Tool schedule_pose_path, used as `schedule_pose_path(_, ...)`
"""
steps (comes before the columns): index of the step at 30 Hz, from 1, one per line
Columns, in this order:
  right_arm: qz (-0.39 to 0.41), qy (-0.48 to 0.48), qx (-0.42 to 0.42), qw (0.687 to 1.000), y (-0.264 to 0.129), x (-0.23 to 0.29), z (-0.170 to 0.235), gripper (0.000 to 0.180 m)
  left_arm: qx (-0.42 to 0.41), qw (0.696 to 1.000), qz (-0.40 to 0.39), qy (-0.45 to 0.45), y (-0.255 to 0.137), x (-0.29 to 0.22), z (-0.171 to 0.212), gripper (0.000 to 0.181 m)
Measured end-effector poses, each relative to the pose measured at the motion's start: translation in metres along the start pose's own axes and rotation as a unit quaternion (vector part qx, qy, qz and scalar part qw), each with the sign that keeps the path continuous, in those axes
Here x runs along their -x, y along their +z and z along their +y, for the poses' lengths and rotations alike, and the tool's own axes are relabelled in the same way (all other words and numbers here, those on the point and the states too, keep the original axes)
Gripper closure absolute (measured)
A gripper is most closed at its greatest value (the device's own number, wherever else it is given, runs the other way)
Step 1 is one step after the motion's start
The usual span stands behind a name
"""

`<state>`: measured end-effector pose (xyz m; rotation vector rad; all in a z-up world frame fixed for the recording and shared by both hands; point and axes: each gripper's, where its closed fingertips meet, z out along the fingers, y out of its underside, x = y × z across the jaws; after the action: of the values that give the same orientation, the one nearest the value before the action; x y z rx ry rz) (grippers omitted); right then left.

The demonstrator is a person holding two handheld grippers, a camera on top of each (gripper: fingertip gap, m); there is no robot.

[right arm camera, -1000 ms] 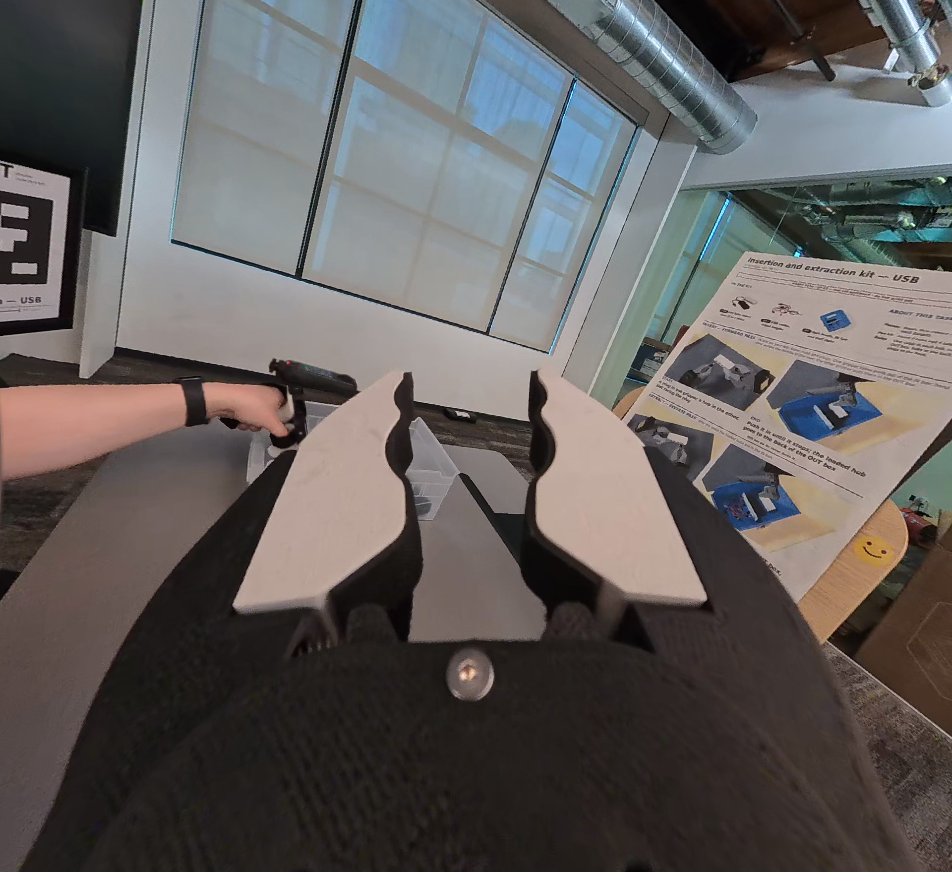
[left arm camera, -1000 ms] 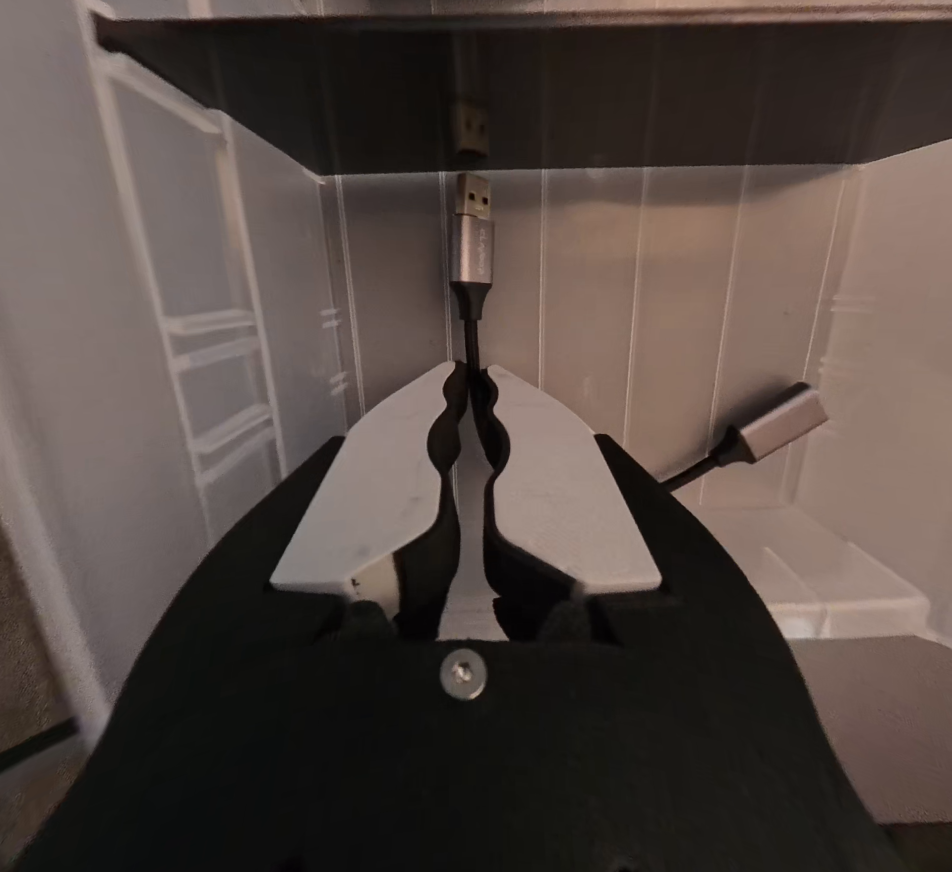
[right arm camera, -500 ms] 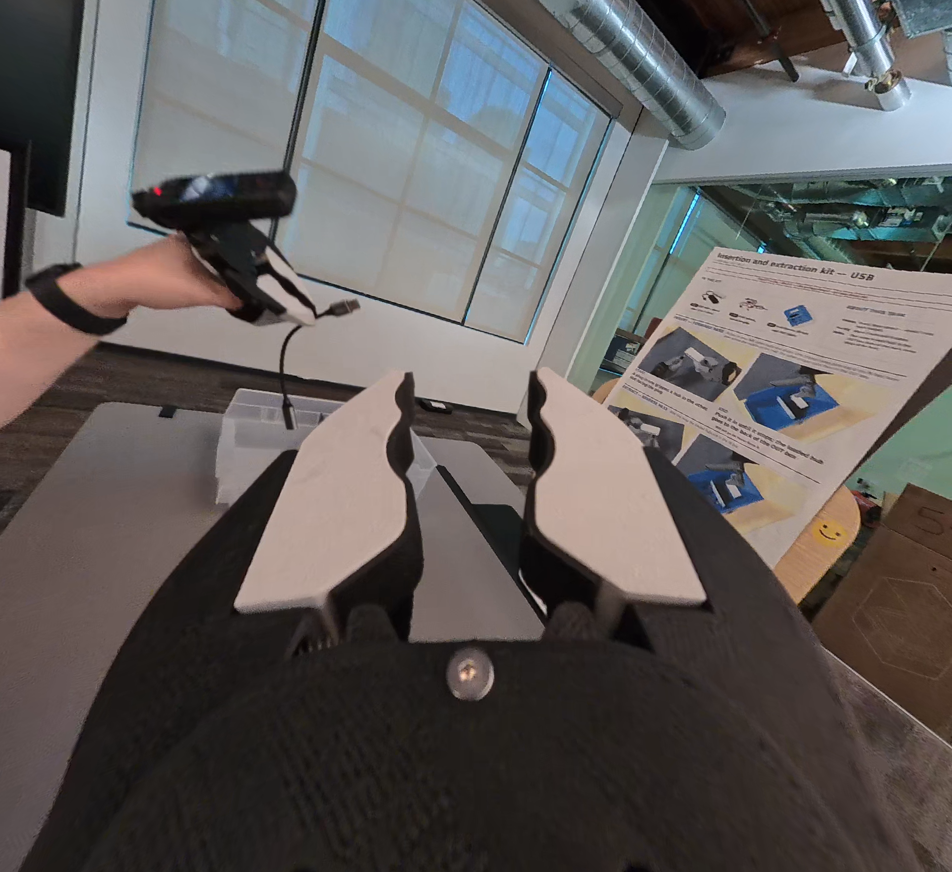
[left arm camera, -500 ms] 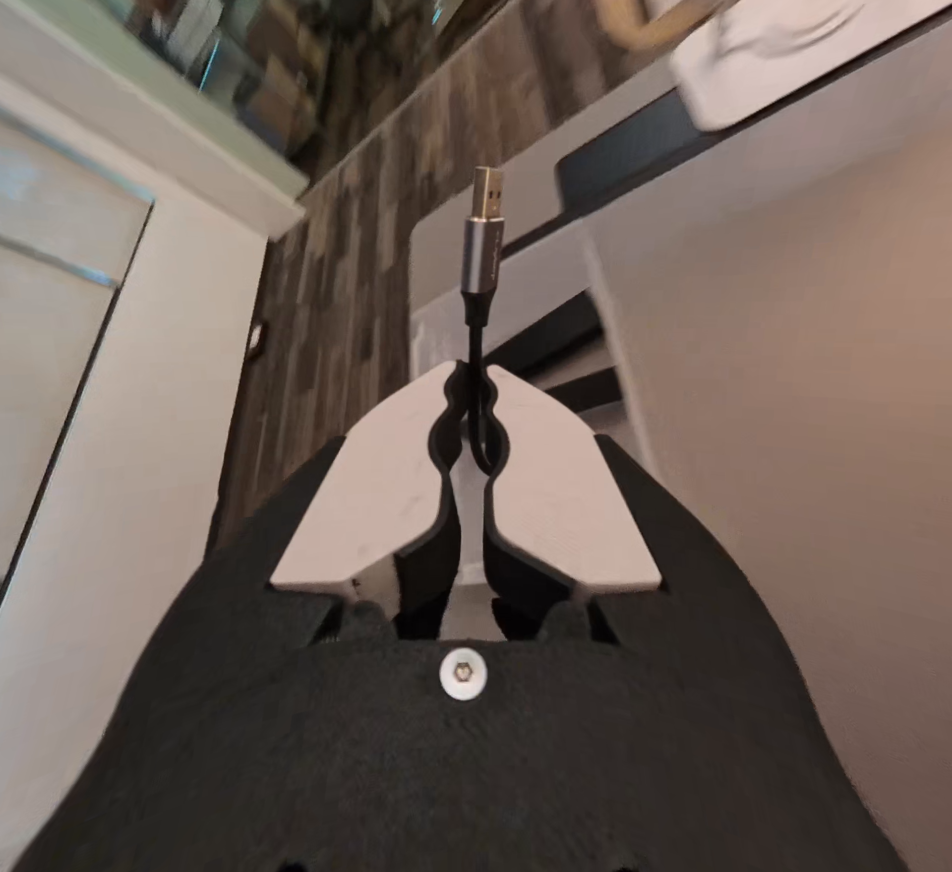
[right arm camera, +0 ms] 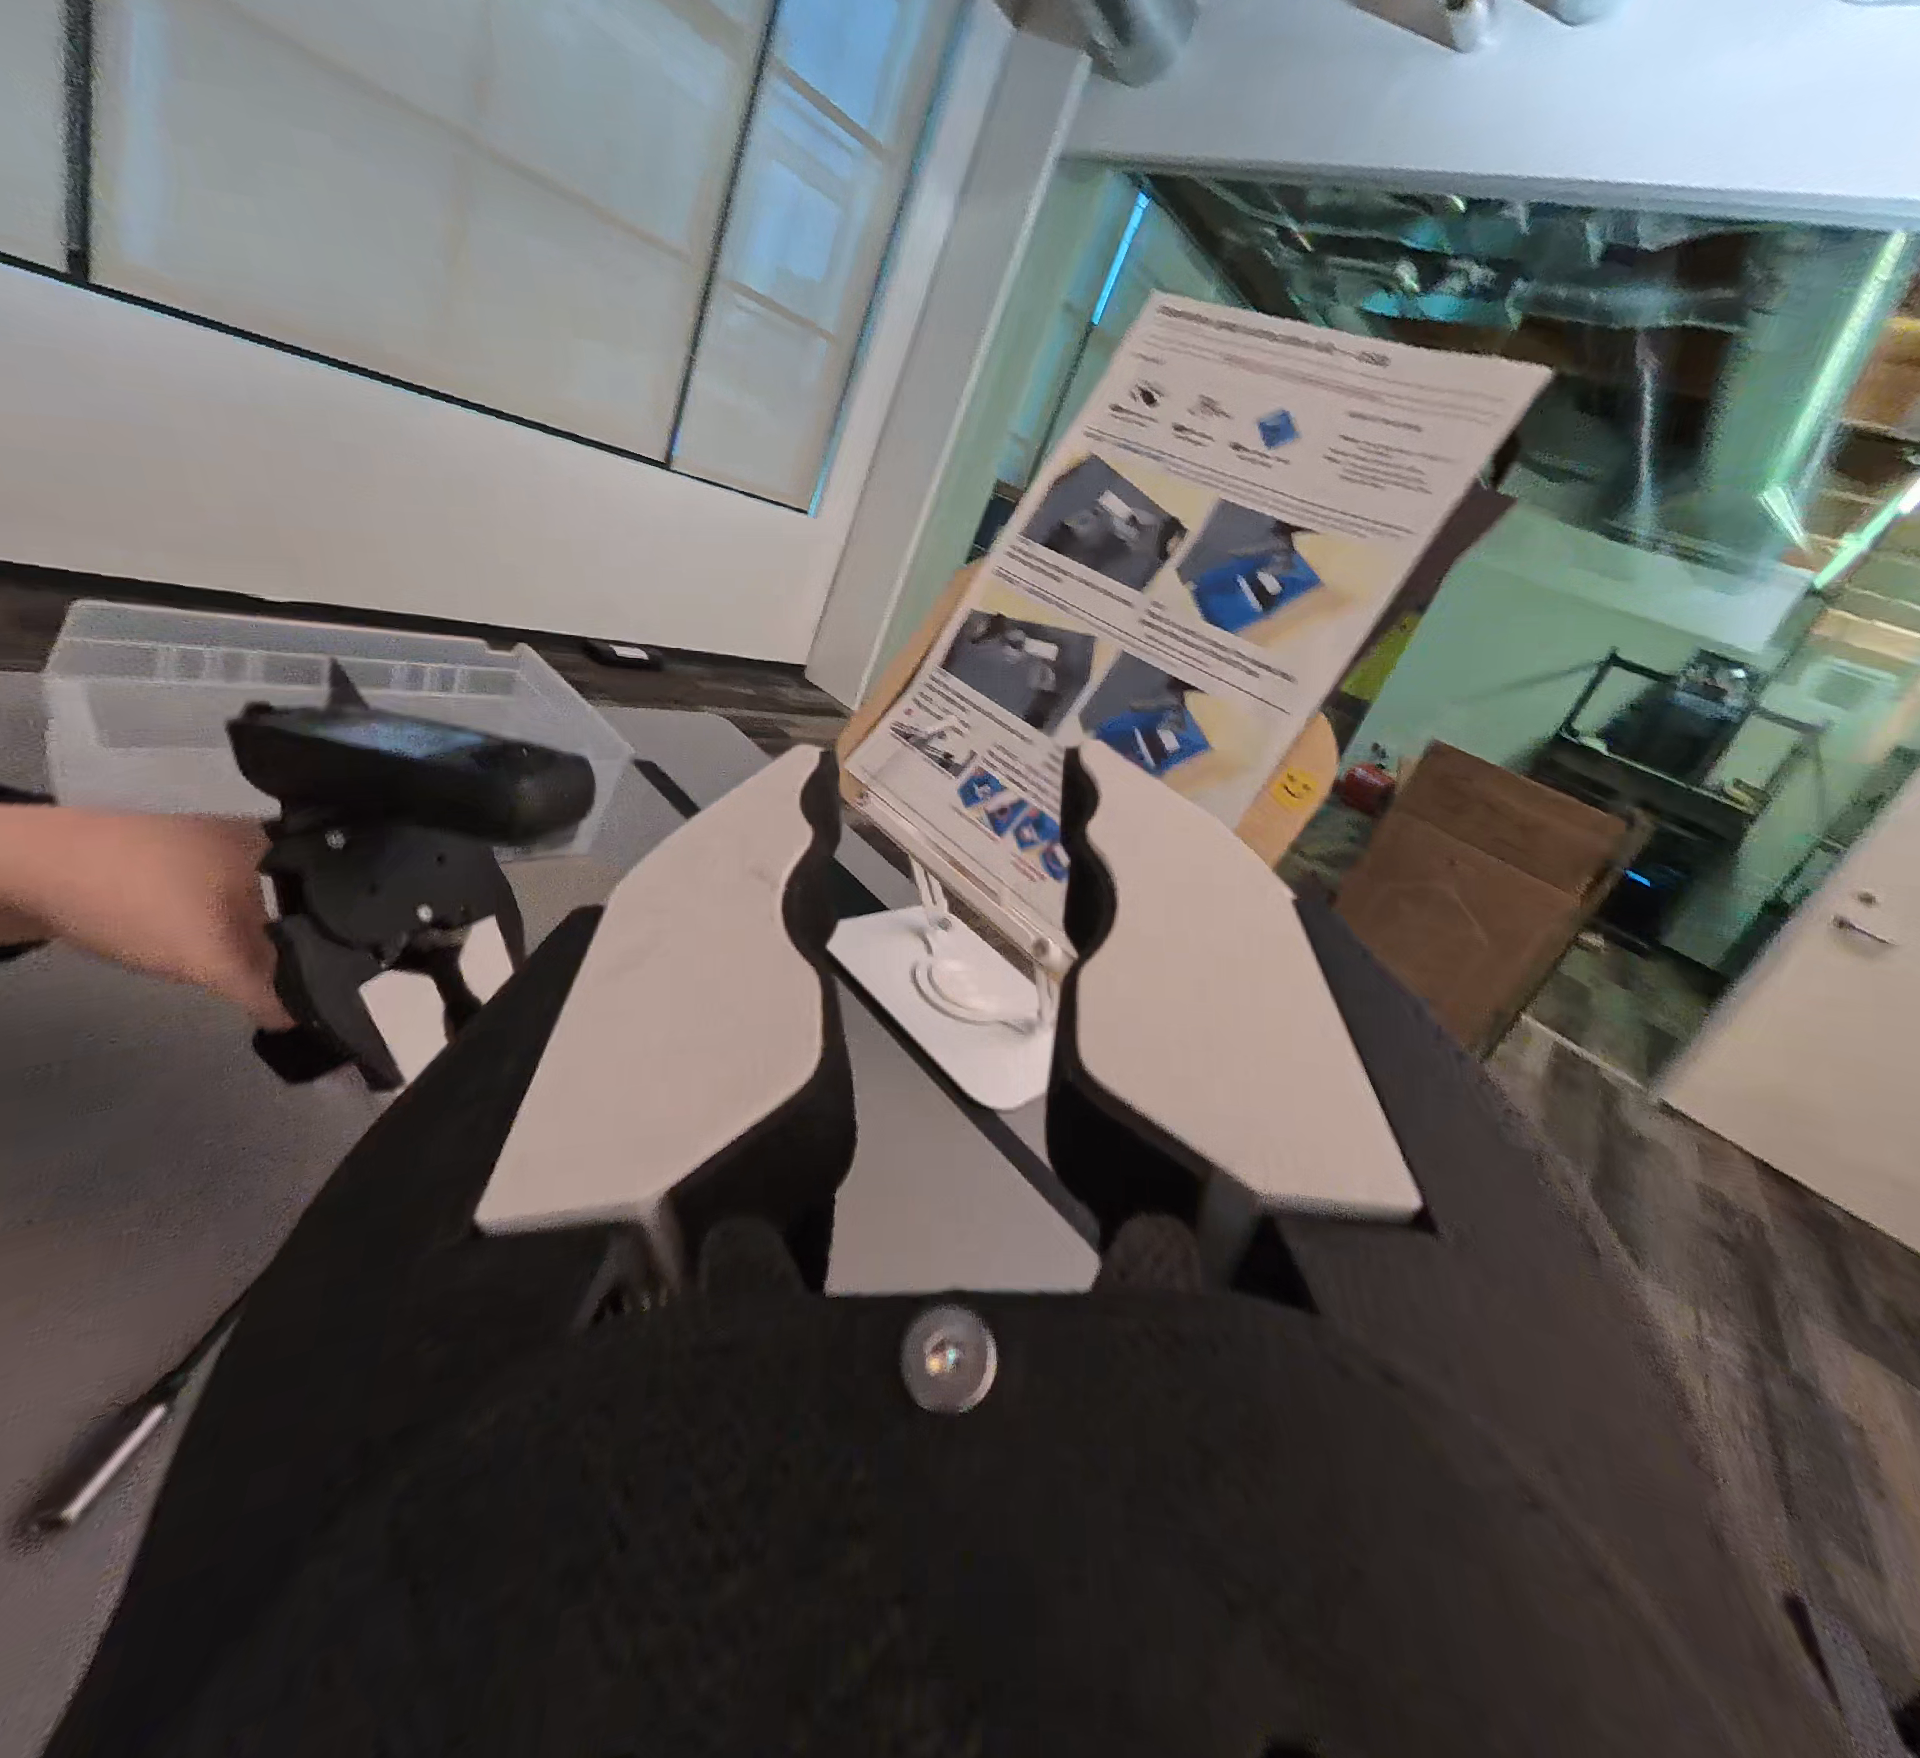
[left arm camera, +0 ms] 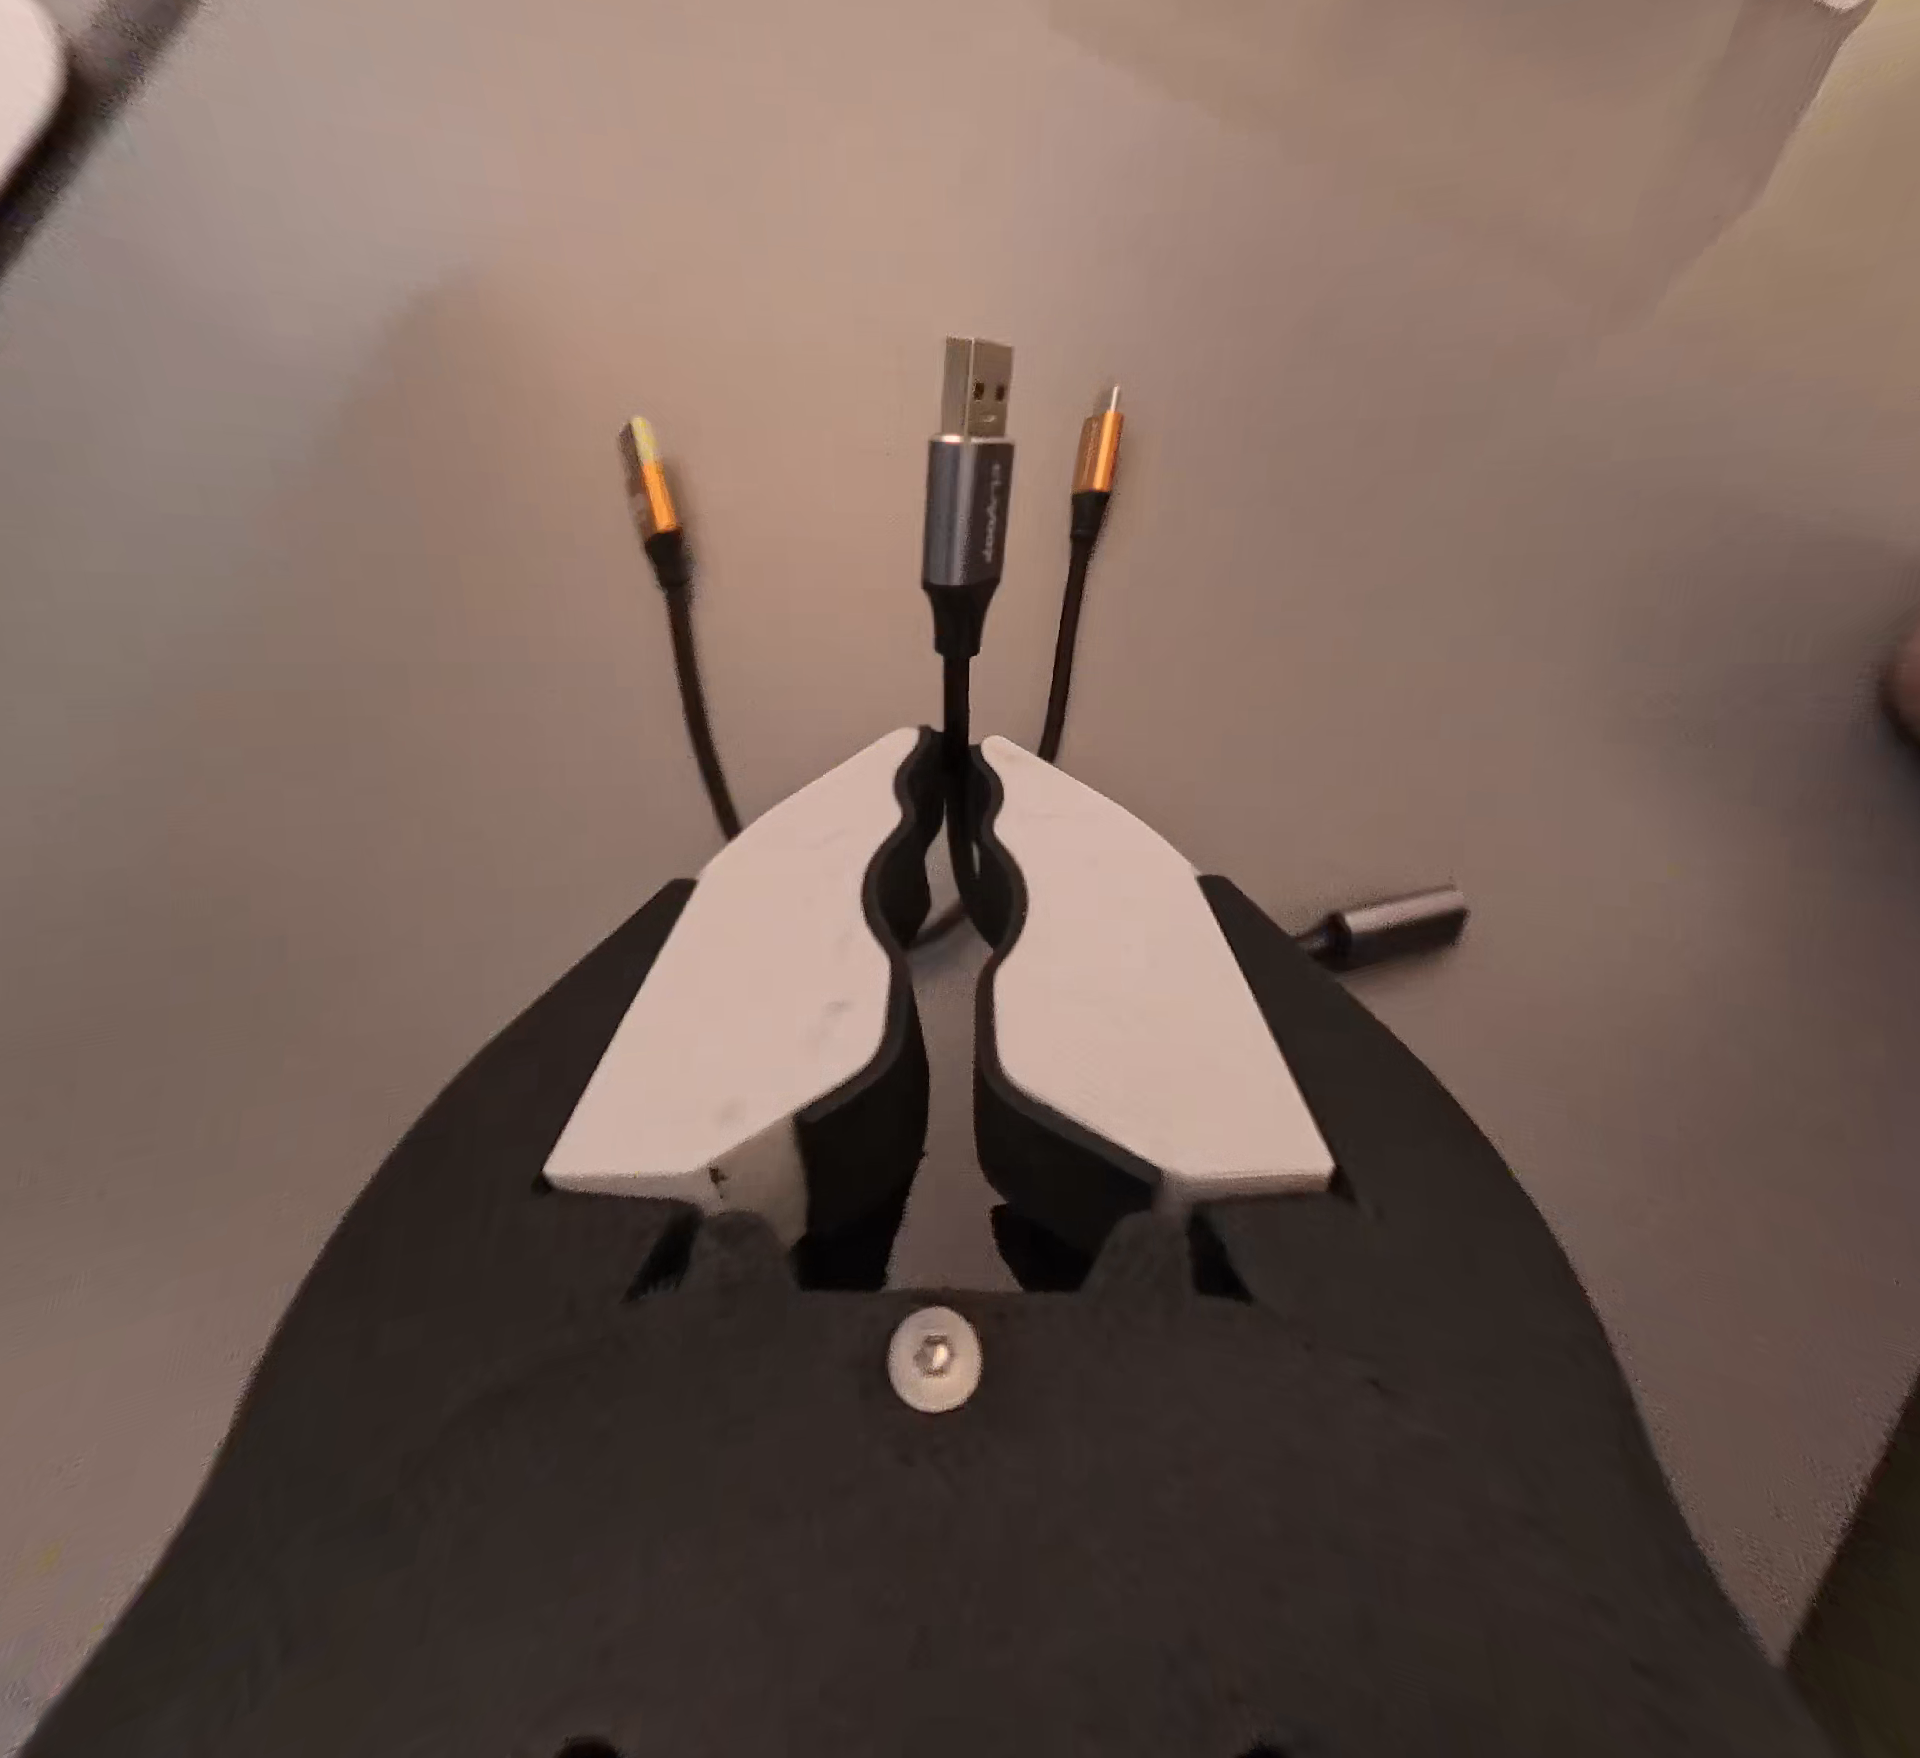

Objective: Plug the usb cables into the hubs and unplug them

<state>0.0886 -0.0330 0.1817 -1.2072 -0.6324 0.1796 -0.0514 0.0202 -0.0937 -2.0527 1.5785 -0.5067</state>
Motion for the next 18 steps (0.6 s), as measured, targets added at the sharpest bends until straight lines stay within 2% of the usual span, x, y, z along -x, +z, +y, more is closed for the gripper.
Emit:
schedule_pose_path(1,0.006,0.006,0.004,1.000,-0.005,-0.005,0.003,0.139,0.014,1.000,0.007,0.007,0.012,0.001,-0.002,0.178)
schedule_pose_path(4,0.021,0.031,-0.003,0.999,-0.017,-0.019,0.007,0.139,0.027,0.999,0.006,0.020,0.036,0.011,-0.006,0.178)
schedule_pose_path(6,0.034,0.053,-0.014,0.998,-0.023,-0.029,0.008,0.139,-0.010,1.000,0.000,0.010,0.035,0.020,-0.013,0.153)
schedule_pose_path(7,0.041,0.064,-0.020,0.997,-0.026,-0.034,0.009,0.139,-0.037,0.999,0.006,0.003,0.028,0.023,-0.017,0.148)
schedule_pose_path(9,0.054,0.080,-0.031,0.995,-0.032,-0.042,0.010,0.139,-0.106,0.994,0.005,-0.015,-0.002,0.033,-0.027,0.131)
schedule_pose_path(11,0.061,0.090,-0.048,0.993,-0.036,-0.049,0.007,0.140,-0.160,0.986,-0.021,-0.030,-0.045,0.055,-0.031,0.130)
schedule_pose_path(13,0.057,0.101,-0.082,0.990,-0.039,-0.051,-0.003,0.140,-0.196,0.977,-0.084,-0.028,-0.097,0.094,-0.026,0.132)
schedule_pose_path(16,0.009,0.113,-0.141,0.984,-0.037,-0.040,-0.020,0.140,-0.177,0.970,-0.163,0.033,-0.159,0.157,0.006,0.133)
schedule_pose_path(18,-0.020,0.089,-0.150,0.985,-0.030,-0.027,-0.026,0.140,-0.130,0.970,-0.200,0.054,-0.183,0.202,0.047,0.135)
